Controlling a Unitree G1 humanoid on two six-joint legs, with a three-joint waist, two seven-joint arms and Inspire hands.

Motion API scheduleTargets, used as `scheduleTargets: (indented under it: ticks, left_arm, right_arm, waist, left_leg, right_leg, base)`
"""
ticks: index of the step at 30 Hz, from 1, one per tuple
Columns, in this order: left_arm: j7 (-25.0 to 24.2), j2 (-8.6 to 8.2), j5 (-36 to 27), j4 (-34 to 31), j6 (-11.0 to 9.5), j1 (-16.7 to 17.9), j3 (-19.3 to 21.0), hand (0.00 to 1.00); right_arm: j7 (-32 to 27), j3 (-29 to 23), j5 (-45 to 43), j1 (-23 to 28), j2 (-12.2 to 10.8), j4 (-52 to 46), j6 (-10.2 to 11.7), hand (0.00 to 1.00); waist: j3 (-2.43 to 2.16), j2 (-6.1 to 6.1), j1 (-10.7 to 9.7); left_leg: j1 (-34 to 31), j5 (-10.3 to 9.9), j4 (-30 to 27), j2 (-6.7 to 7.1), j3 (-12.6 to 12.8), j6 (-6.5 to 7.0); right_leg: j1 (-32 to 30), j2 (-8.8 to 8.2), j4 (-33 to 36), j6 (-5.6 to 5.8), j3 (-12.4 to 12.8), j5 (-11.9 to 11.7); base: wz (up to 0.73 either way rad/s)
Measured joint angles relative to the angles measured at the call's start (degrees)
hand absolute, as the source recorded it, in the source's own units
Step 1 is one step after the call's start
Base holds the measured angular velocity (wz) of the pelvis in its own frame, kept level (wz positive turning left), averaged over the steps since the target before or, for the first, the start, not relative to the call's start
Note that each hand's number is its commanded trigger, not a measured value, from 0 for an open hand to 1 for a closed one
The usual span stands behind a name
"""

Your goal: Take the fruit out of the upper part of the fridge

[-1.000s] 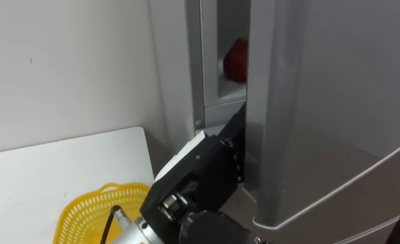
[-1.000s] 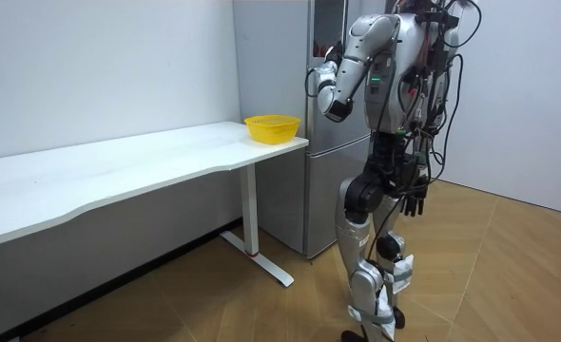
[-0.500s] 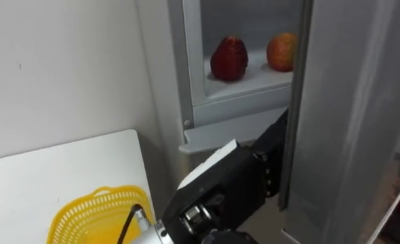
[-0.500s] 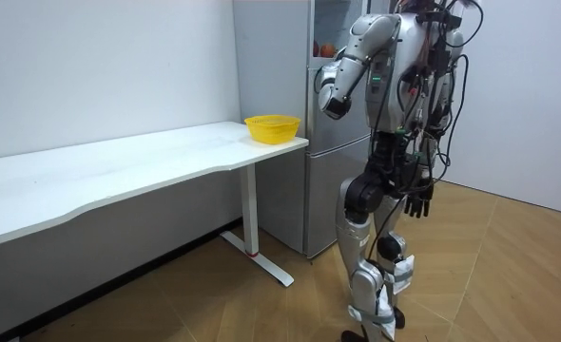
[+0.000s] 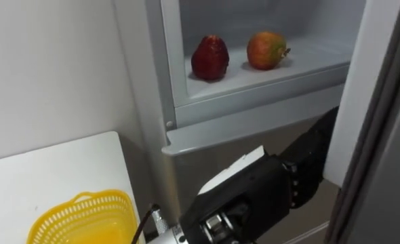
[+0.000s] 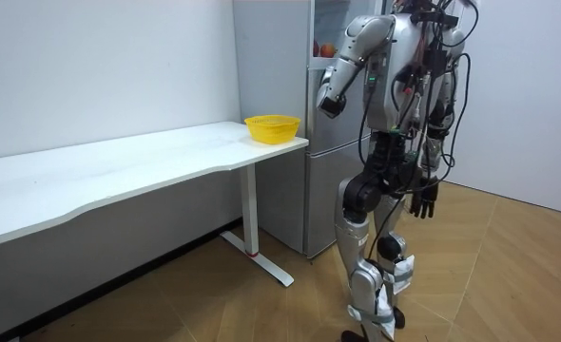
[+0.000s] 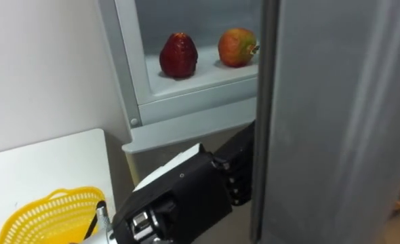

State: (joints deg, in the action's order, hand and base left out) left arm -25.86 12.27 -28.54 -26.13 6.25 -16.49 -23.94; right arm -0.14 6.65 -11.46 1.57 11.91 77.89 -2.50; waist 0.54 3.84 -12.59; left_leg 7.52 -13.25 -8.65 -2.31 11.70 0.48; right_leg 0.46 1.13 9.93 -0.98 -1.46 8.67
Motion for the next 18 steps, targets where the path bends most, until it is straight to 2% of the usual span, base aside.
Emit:
scheduleTargets:
  ticks: [3, 12, 18]
  left_arm:
    - [0.0, -0.06, 0.0, 0.0, -0.1, -1.2, -0.1, 0.00]
    - [0.0, -0.11, -0.1, 0.0, -0.2, -1.9, -1.8, 0.00]
    - [-0.9, -0.12, -0.1, 0.2, -0.1, -4.0, -3.3, 0.00]
  right_arm:
    - [-0.1, 0.0, 0.0, 0.1, 0.0, -0.1, 0.0, 0.00]
    - [-0.2, 0.0, 0.0, 0.2, 0.3, -0.3, 0.0, 0.00]
    - [-0.3, 0.0, -0.1, 0.2, 0.3, -0.4, 0.0, 0.00]
  waist:
    - [0.13, -0.19, -1.2]
    - [0.12, -0.17, -2.9]
    - [0.06, -0.02, -3.0]
  left_leg:
    - [0.1, 0.0, 0.0, -0.07, 0.0, 0.00]
    - [0.3, 0.0, 0.0, -0.06, 0.6, 0.00]
    - [0.5, 0.0, 0.0, -0.05, 0.7, 0.00]
  right_leg:
    - [0.1, -0.01, 0.0, -0.03, 0.1, 0.0]
    - [0.2, 0.14, 0.1, -0.04, 1.4, -0.2]
    - [0.1, 0.18, 0.4, -0.02, 1.5, -0.2]
  base:
    - [0.00]
    - [-0.06]
    - [-0.01]
